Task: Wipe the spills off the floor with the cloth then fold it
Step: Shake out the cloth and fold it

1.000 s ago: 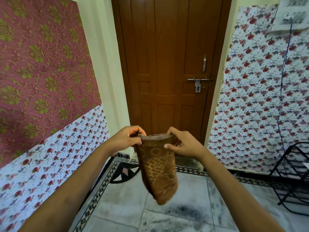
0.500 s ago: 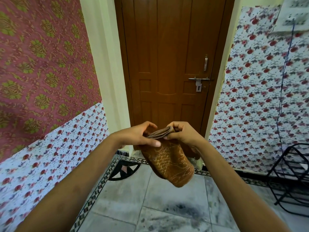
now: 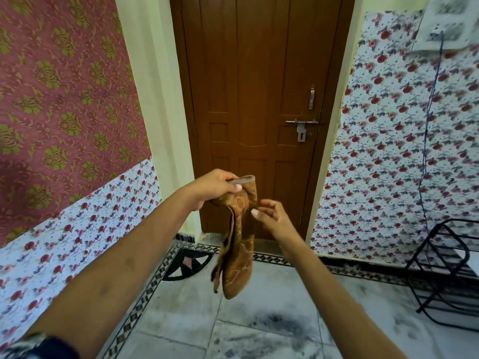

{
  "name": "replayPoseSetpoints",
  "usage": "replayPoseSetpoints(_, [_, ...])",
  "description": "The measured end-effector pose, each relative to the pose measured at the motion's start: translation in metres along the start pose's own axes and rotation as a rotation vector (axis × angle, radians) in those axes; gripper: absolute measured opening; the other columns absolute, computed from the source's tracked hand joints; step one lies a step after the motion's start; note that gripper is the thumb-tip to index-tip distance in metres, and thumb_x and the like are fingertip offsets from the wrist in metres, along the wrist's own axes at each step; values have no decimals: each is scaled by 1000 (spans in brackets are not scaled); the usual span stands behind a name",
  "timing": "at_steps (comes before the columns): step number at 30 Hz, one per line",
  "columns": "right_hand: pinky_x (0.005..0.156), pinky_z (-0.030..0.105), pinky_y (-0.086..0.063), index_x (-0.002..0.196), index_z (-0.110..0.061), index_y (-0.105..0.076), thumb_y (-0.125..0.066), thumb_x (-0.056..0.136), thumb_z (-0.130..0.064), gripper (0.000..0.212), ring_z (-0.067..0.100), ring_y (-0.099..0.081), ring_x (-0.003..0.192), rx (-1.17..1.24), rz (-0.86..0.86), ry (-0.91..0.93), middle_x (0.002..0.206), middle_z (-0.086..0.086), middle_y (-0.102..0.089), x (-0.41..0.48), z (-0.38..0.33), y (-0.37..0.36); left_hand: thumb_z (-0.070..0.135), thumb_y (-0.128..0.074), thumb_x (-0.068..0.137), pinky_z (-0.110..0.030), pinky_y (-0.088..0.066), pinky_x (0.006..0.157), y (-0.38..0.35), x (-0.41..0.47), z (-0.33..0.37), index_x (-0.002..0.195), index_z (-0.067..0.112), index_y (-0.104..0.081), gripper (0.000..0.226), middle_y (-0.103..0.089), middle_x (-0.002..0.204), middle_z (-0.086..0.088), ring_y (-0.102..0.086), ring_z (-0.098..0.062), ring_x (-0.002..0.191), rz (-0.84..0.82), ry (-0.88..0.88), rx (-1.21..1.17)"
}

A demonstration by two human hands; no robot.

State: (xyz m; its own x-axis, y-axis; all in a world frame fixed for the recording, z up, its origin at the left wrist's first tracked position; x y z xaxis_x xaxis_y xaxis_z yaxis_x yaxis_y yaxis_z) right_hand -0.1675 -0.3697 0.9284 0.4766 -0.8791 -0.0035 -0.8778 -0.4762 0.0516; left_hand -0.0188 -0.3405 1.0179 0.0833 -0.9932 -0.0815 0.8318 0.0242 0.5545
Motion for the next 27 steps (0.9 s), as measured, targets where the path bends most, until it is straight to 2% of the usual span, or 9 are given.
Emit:
replayPoseSetpoints(2, [100, 32, -37, 133, -20, -37, -52, 89, -46, 53, 15, -40, 119, 25, 10, -53, 131, -2, -42, -7, 22, -10, 23, -59, 91, -45, -41, 104, 7, 4, -6, 104, 21, -64, 14, -67, 104, -8, -60, -26, 106, 58, 69, -106])
replayPoseSetpoints(5, [107, 41, -27, 134, -24, -38, -35, 94, -54, 51, 20, -37, 128, 129, 62, -210, 138, 1, -42, -11, 58, -21, 18, -61, 90, -38, -49, 95, 14, 5, -5, 118, 10, -60, 30, -68, 97, -7, -64, -21, 94, 162, 116, -329])
replayPoseSetpoints(8, [109, 48, -26, 146, -19, -25, -30, 93, -60, 67, 33, -30, 136, 308, 195, -452, 151, 12, -29, -14, 92, -21, 14, -60, 90, -33, -54, 78, 18, 6, 0, 118, 5, -59, 30, -68, 93, -8, -64, -18, 84, 222, 110, -567])
replayPoseSetpoints(11, [107, 57, -27, 150, -12, -12, -35, 82, -74, 94, 44, -25, 136, 705, 198, -668, 153, 25, -17, -15, 115, -22, 15, -59, 89, -30, -54, 76, 21, 6, 6, 104, 8, -62, 16, -68, 88, -6, -64, -17, 80, 201, 90, -722])
replayPoseSetpoints(13, [102, 57, -32, 148, -6, -14, -31, 77, -81, 104, 47, -30, 133, 982, 98, -669, 148, 31, -23, -12, 111, -24, 15, -60, 89, -28, -55, 73, 22, 5, 7, 94, 9, -62, 9, -68, 82, -5, -64, -15, 75, 176, 86, -791])
replayPoseSetpoints(16, [81, 54, -52, 135, -7, -37, -29, 79, -80, 92, 45, -50, 116, 1196, 66, -515, 131, 30, -47, -7, 95, -17, 12, -58, 88, -24, -57, 59, 29, 1, 0, 85, 6, -60, 7, -67, 66, -3, -65, -12, 58, 176, 118, -864])
replayPoseSetpoints(21, [67, 38, -59, 129, -2, -43, -50, 84, -61, 75, 34, -58, 106, 1007, -38, -526, 127, 22, -54, -13, 89, -16, 12, -56, 88, -22, -56, 56, 42, -7, -28, 84, 5, -58, 8, -65, 64, -3, -63, -12, 54, 188, 196, -828])
replayPoseSetpoints(25, [67, 36, -57, 113, -5, -57, -63, 78, -30, 43, 30, -62, 95, 878, -88, -485, 101, 16, -67, -13, 85, -29, 12, -56, 88, -21, -54, 55, 46, -18, -37, 83, 6, -59, 9, -64, 63, -2, -62, -12, 53, 194, 198, -816])
replayPoseSetpoints(27, [66, 38, -57, 118, -6, -55, -72, 70, -26, 55, 32, -62, 94, 853, -111, -473, 103, 17, -65, -13, 81, -38, 12, -57, 87, -20, -54, 54, 47, -23, -34, 82, 5, -59, 8, -64, 60, -1, -62, -12, 52, 188, 189, -849])
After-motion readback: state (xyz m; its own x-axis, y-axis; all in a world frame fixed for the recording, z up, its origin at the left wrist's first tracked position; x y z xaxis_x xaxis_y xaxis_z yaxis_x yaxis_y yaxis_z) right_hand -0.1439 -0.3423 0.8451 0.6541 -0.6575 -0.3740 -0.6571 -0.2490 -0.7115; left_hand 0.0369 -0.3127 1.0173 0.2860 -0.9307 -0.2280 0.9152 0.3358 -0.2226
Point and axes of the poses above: each hand's wrist, its own x-axis towards the middle knuckle, its own y-axis out of the back of the hand, z = x × y, the point moved 6 cm from there along x, towards the middle knuckle
